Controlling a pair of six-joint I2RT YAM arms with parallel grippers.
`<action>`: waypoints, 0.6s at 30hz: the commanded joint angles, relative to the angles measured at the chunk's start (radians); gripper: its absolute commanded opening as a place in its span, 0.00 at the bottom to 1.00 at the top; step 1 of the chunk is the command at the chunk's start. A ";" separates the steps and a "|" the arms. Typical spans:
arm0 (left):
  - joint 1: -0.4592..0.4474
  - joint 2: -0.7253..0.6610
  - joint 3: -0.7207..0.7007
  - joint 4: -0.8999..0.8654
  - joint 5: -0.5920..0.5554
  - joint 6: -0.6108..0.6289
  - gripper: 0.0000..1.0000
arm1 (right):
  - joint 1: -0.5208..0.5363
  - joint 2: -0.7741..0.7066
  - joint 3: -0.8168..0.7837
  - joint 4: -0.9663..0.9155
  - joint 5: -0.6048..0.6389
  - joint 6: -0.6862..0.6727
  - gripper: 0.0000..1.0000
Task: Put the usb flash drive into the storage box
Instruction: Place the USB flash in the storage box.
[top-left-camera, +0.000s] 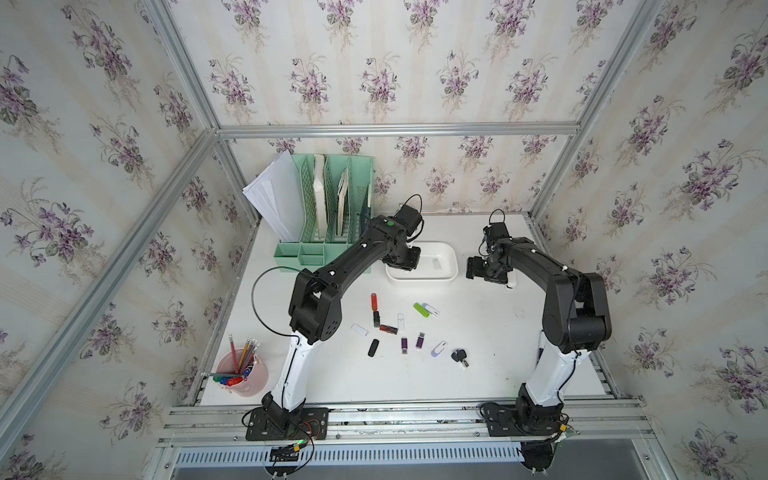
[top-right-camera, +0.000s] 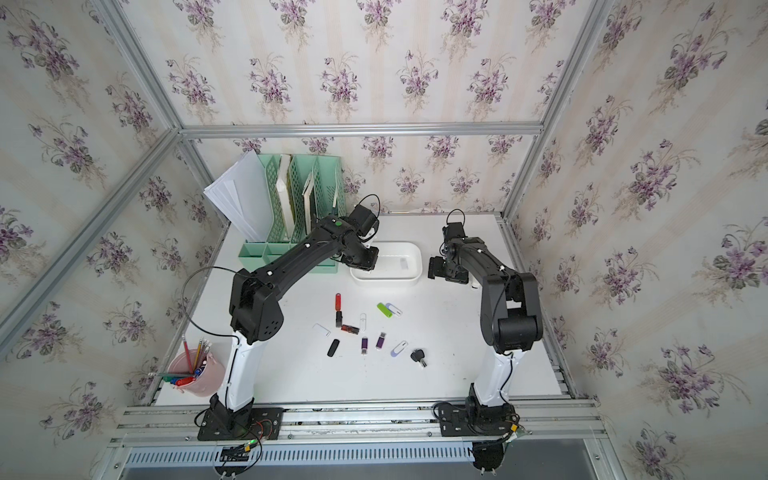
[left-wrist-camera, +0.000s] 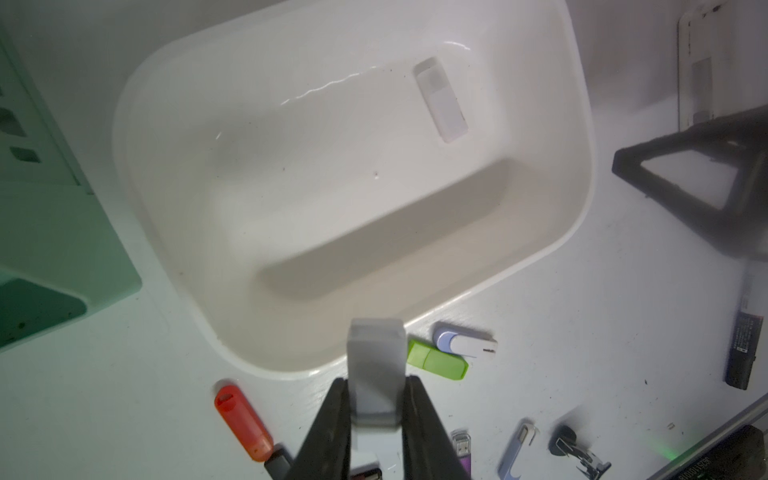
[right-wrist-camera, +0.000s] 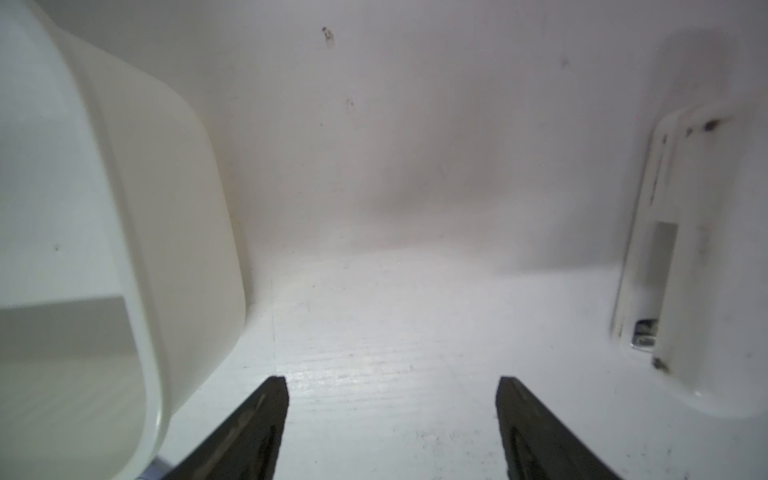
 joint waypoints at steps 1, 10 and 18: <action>0.001 0.074 0.080 0.031 0.040 -0.016 0.24 | -0.001 -0.055 -0.050 0.017 0.001 0.031 0.83; 0.023 0.199 0.136 0.068 -0.017 0.005 0.24 | 0.000 -0.162 -0.119 0.012 -0.041 0.063 0.83; 0.050 0.224 0.129 0.063 -0.109 0.046 0.24 | 0.027 -0.182 -0.143 0.004 -0.054 0.073 0.82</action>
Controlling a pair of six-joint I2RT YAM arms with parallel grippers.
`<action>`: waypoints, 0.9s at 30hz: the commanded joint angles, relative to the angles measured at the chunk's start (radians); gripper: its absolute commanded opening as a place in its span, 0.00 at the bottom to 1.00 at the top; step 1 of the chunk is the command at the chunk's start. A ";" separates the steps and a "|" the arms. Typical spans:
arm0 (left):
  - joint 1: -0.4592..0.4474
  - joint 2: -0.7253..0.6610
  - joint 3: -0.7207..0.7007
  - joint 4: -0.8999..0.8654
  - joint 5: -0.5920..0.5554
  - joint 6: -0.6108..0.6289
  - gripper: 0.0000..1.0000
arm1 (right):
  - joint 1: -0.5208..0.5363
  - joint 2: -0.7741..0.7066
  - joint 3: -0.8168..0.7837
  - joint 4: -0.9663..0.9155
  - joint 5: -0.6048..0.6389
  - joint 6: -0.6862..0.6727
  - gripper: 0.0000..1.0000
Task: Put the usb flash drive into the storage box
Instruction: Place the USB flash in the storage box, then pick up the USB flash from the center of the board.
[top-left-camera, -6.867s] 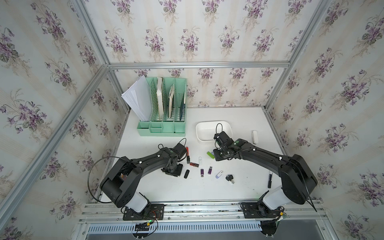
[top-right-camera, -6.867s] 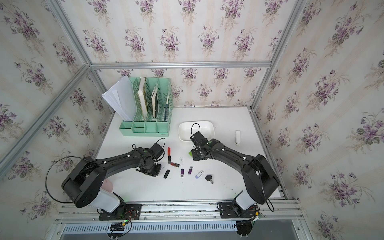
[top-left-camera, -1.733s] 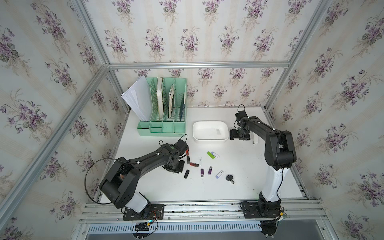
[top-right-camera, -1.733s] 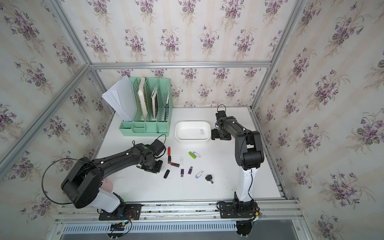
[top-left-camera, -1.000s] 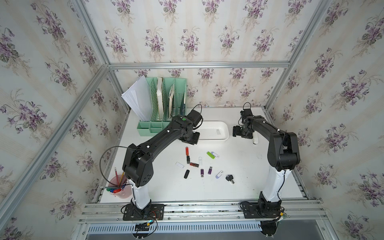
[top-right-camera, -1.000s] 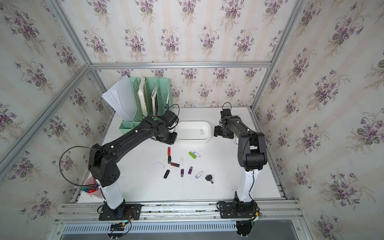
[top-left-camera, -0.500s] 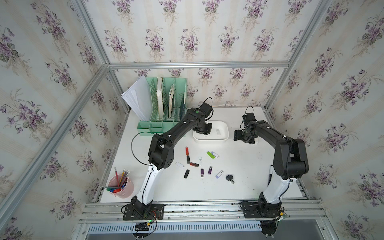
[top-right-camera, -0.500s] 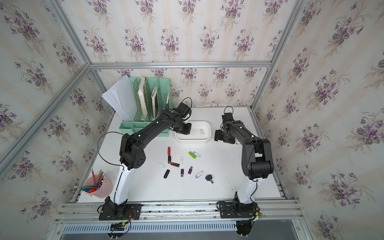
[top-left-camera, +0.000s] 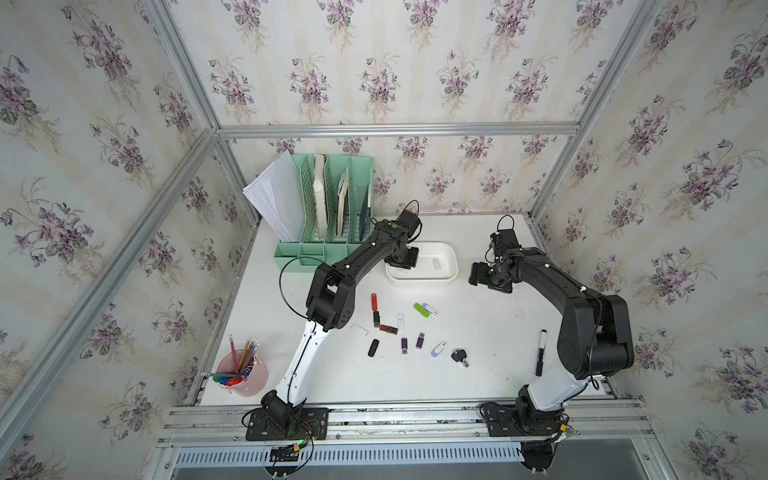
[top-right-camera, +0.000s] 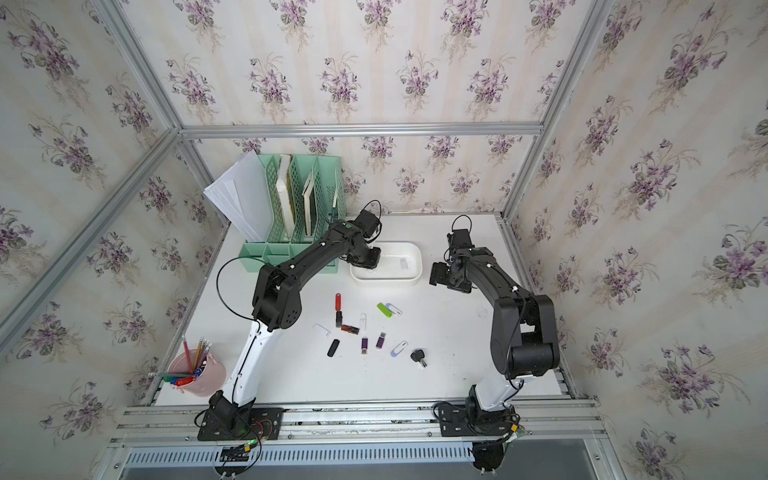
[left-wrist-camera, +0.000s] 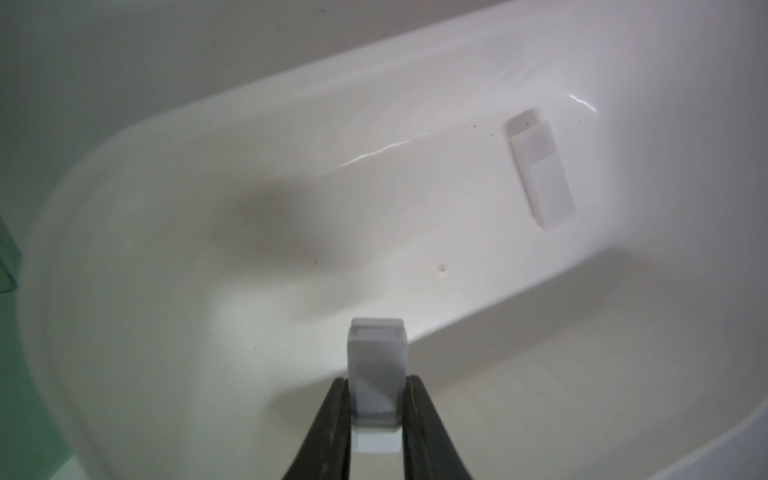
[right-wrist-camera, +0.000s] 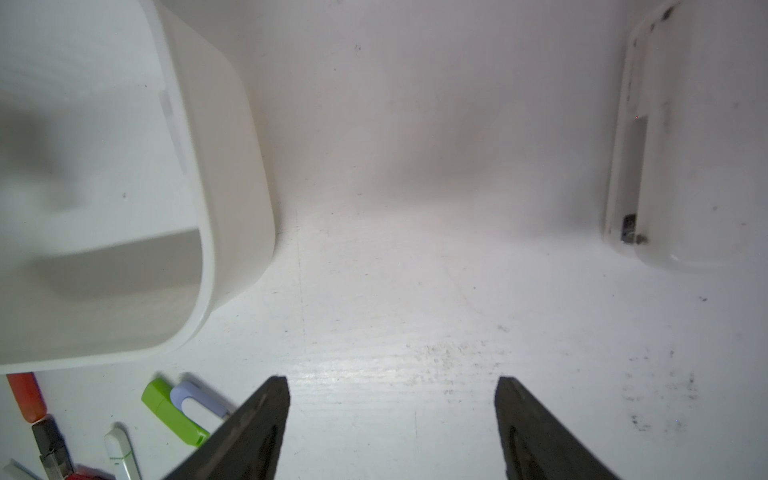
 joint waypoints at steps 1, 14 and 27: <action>0.005 0.015 0.003 0.008 -0.059 0.038 0.25 | 0.017 -0.009 -0.014 -0.002 -0.009 0.014 0.83; 0.012 0.079 0.046 -0.011 -0.090 0.048 0.27 | 0.059 -0.039 -0.087 0.013 0.000 0.029 0.82; 0.010 0.076 0.059 -0.029 -0.051 0.040 0.44 | 0.103 -0.067 -0.133 0.031 0.015 0.022 0.82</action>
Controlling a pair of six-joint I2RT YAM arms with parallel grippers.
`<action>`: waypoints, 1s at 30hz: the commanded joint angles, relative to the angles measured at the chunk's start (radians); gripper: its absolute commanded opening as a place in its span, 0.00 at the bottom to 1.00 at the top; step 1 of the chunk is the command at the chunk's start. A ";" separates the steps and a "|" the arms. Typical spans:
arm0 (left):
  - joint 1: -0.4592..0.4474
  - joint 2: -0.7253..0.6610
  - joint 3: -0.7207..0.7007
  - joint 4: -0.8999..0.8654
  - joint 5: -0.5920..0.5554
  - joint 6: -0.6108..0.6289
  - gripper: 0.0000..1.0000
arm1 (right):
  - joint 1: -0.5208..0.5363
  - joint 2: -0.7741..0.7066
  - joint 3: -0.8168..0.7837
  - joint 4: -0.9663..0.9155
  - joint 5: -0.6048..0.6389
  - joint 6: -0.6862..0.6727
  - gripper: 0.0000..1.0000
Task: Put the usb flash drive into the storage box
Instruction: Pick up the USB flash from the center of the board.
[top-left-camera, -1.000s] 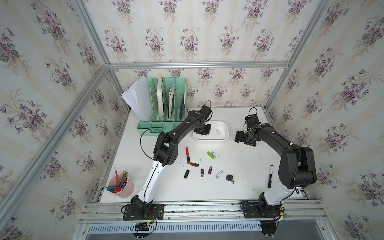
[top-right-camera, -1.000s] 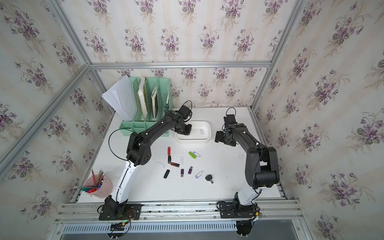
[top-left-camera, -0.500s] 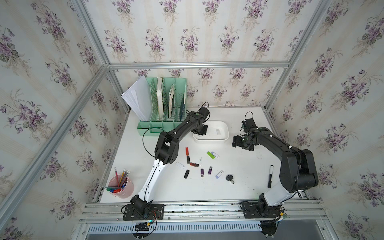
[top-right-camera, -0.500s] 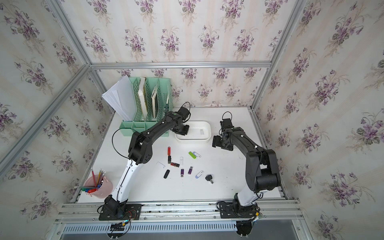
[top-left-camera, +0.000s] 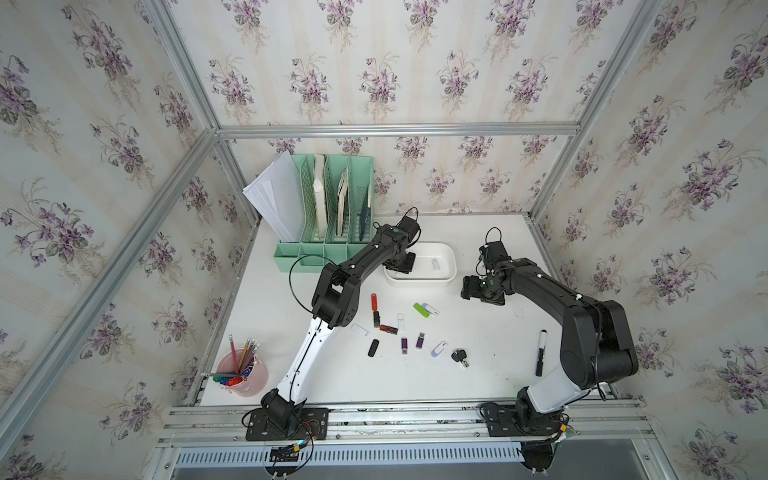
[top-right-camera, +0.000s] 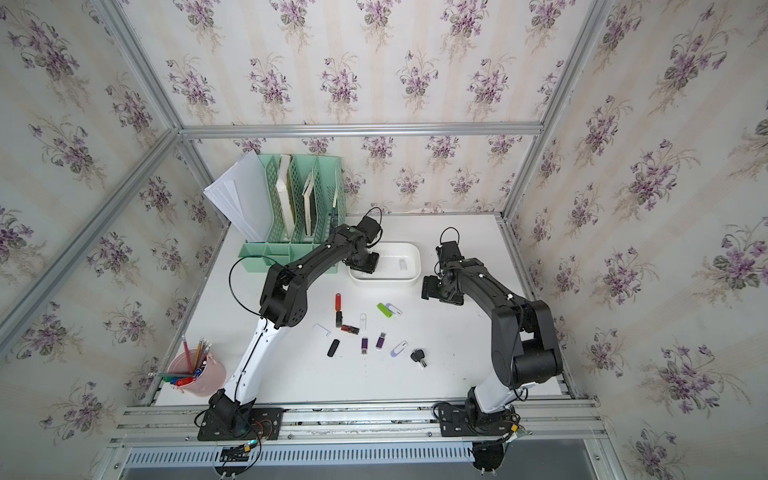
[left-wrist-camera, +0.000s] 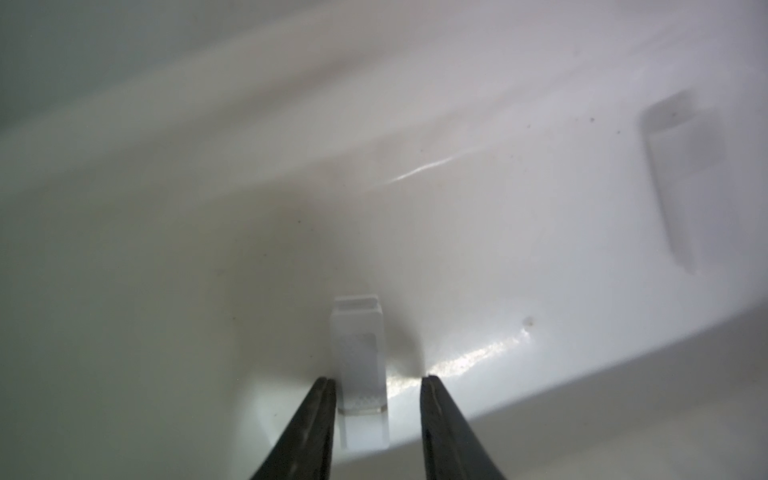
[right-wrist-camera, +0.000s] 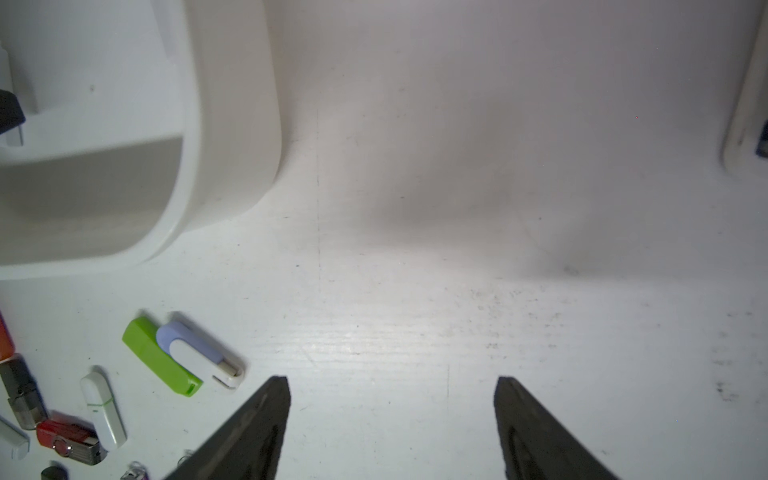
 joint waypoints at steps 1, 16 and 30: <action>-0.002 -0.036 0.015 -0.022 0.023 0.001 0.46 | 0.021 -0.019 -0.009 0.011 0.018 0.000 0.82; 0.005 -0.638 -0.577 -0.022 -0.030 -0.051 0.70 | 0.353 -0.114 -0.117 0.040 0.049 0.067 0.83; 0.013 -1.005 -1.150 0.072 -0.002 -0.159 0.74 | 0.406 -0.080 -0.190 0.226 0.117 -0.041 0.60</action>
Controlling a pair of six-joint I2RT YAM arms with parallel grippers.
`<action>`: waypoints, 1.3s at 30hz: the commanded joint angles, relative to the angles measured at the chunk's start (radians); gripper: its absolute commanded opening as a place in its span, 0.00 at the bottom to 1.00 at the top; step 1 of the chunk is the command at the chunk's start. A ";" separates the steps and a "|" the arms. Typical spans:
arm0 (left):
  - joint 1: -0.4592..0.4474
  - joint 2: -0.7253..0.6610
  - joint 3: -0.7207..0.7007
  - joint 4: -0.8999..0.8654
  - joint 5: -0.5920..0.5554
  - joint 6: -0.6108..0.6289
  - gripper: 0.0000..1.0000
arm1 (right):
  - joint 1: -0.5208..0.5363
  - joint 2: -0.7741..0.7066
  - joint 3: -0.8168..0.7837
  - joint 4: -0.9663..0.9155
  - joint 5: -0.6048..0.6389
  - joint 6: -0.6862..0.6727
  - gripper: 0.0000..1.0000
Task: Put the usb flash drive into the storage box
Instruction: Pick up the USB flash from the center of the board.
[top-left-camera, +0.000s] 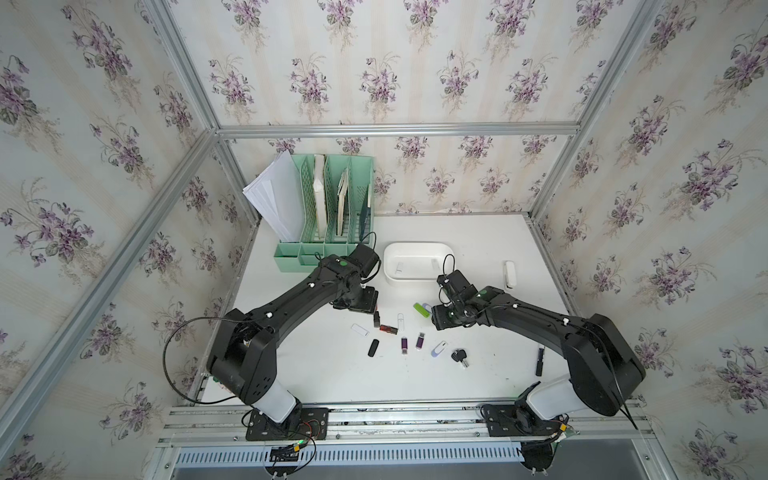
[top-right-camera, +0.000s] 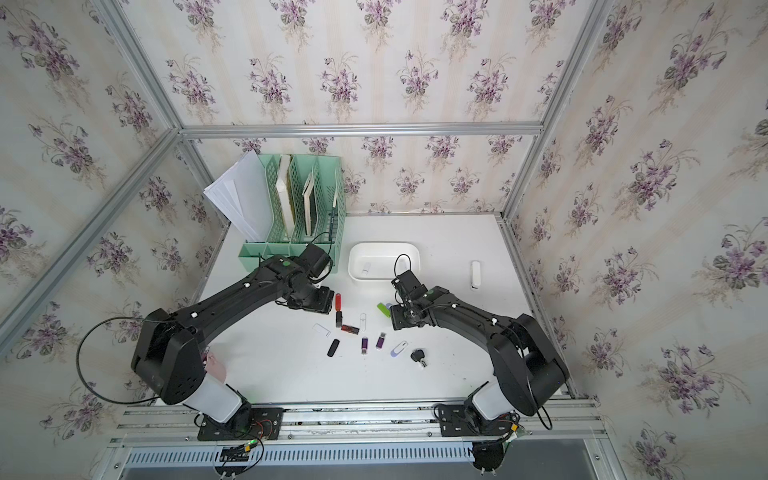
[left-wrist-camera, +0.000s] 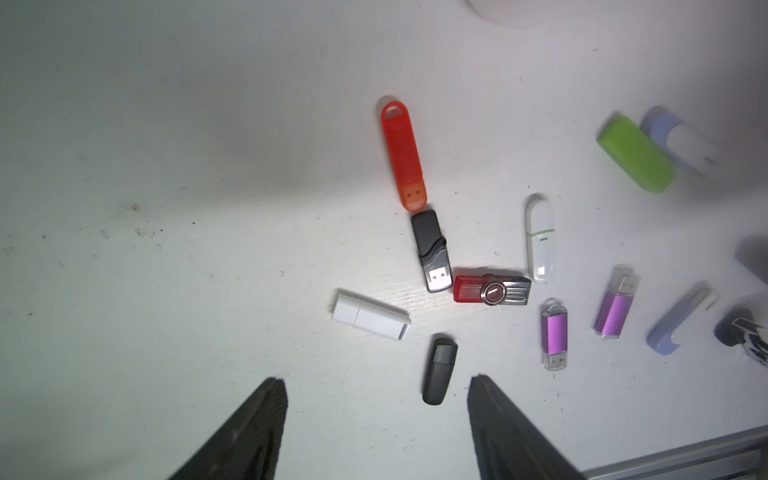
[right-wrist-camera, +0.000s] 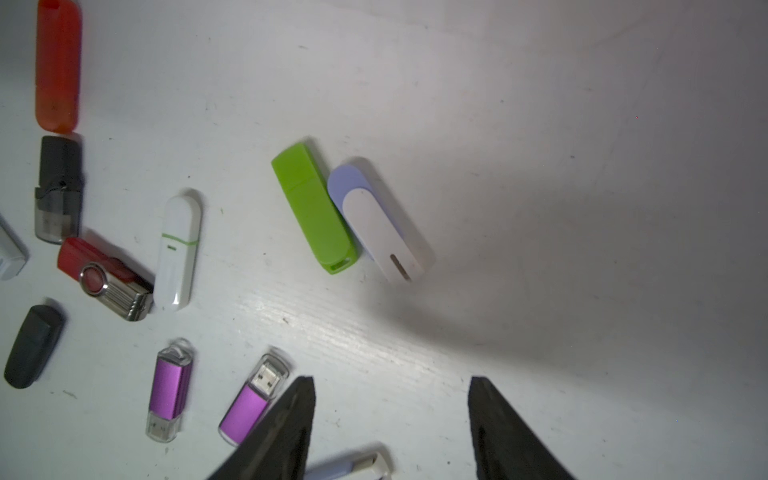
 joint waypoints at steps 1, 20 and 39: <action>0.002 -0.029 -0.049 0.023 0.005 -0.036 0.74 | -0.001 0.028 0.004 0.046 0.040 -0.066 0.60; 0.008 -0.057 -0.184 0.021 0.025 -0.092 0.76 | -0.002 0.222 0.124 0.075 0.096 -0.180 0.45; 0.018 -0.044 -0.223 0.049 0.040 -0.097 0.76 | -0.003 0.248 0.123 0.075 0.055 -0.210 0.35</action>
